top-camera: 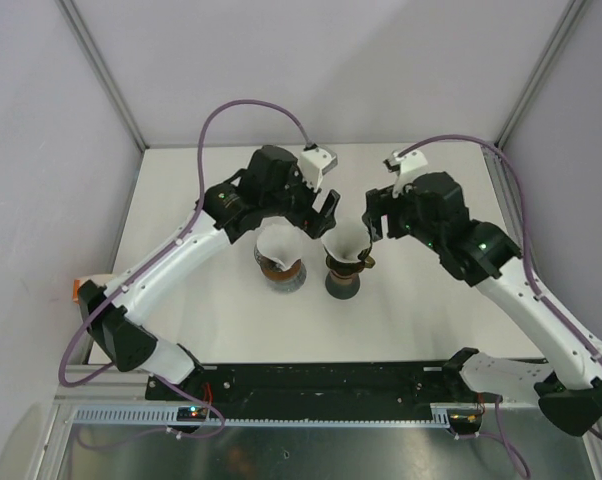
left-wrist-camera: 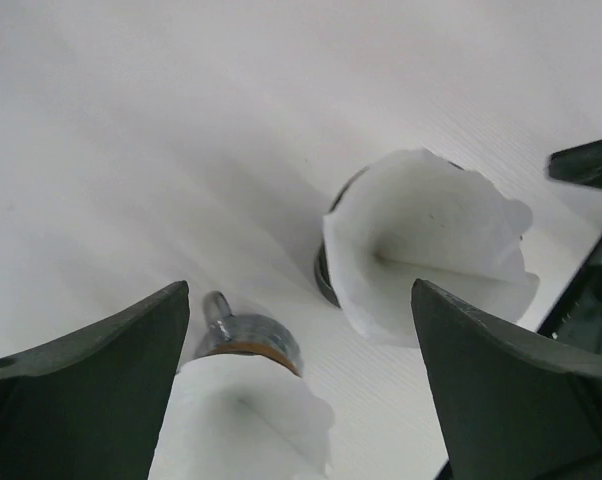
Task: Place the coffee filter in the dripper
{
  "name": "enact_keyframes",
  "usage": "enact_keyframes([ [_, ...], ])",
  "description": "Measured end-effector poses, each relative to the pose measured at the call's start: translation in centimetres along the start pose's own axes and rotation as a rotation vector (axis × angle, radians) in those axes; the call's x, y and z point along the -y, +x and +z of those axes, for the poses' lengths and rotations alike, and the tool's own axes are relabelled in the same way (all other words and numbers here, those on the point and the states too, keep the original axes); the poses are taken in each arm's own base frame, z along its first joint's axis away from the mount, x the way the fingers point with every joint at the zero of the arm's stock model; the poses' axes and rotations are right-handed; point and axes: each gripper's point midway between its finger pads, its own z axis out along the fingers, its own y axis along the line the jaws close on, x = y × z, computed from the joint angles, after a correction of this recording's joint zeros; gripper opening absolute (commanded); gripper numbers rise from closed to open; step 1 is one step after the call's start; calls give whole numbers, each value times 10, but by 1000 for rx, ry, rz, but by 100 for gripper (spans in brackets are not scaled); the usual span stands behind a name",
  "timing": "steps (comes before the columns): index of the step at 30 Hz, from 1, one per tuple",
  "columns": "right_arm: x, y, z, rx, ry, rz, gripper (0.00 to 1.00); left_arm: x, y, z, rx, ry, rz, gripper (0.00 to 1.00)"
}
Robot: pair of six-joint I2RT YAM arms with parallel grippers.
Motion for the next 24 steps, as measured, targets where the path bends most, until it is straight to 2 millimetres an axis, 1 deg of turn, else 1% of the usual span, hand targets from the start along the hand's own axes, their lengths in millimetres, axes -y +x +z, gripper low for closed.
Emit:
enact_keyframes([
  [1,3,-5,-3,23,3,10,95,-6,-5,-4,14,-29,12,99],
  [2,8,-12,-7,51,12,20,97,-12,-10,-8,29,-56,20,99],
  [5,30,-28,-15,116,61,53,99,-35,-24,-23,74,-135,26,99],
  [6,40,-31,-17,132,86,70,99,-49,-29,-29,92,-171,14,99],
  [7,51,-34,-18,144,115,89,99,-67,-34,-37,111,-217,-4,100],
  [9,78,-37,-20,158,187,127,99,-113,-39,-58,152,-334,-52,100],
  [10,93,-37,-21,164,229,149,99,-141,-38,-72,167,-408,-83,100],
  [13,135,-32,-25,181,344,211,99,-204,-28,-107,205,-576,-158,100],
  [14,150,-27,-25,186,381,233,99,-222,-20,-120,216,-626,-186,99],
  [15,164,-20,-24,187,414,258,99,-236,-11,-130,225,-665,-207,100],
  [16,178,-9,-23,184,447,285,99,-253,7,-142,227,-714,-239,100],
  [17,188,1,-21,177,469,307,99,-262,21,-150,223,-746,-263,100],
  [18,202,17,-19,175,497,343,99,-274,38,-159,226,-786,-288,100],
  [19,209,30,-16,163,511,363,99,-283,58,-165,225,-820,-316,100],
  [21,225,58,-10,152,539,410,99,-296,97,-171,214,-872,-359,100],
  [24,237,101,3,127,559,446,99,-304,156,-167,190,-915,-405,100],
])
